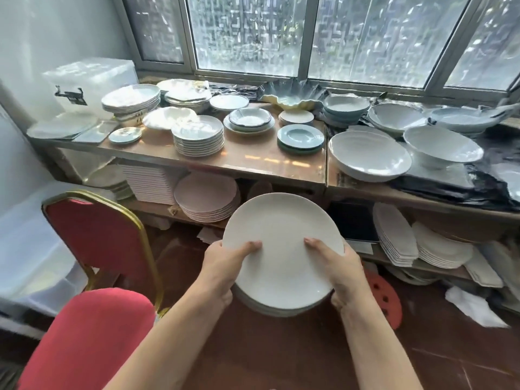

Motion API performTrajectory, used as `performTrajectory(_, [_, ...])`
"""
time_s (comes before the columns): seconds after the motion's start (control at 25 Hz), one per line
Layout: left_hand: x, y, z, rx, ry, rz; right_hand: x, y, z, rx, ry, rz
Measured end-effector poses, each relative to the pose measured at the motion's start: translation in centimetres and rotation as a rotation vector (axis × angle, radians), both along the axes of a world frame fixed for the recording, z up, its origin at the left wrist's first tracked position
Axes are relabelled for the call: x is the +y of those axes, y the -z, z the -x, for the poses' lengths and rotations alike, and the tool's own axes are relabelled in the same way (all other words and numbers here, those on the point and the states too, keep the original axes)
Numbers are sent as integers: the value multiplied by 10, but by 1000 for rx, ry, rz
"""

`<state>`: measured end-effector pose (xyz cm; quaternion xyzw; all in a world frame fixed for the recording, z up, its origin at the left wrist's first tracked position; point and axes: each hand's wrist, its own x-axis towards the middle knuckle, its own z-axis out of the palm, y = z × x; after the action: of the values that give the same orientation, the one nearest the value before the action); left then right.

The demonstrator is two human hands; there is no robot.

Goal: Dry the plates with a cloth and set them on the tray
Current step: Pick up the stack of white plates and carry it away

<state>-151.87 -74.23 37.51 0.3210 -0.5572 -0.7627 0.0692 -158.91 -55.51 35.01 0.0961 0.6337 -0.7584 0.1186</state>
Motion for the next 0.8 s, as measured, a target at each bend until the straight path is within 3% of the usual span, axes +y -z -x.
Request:
performTrajectory(0.32, [-66, 8, 149, -31, -108, -11, -74, -1, 164, -21, -102, -32])
performTrajectory(0.8, [-205, 38, 381, -109, -4, 16, -203, 28, 380, -63, -38, -92])
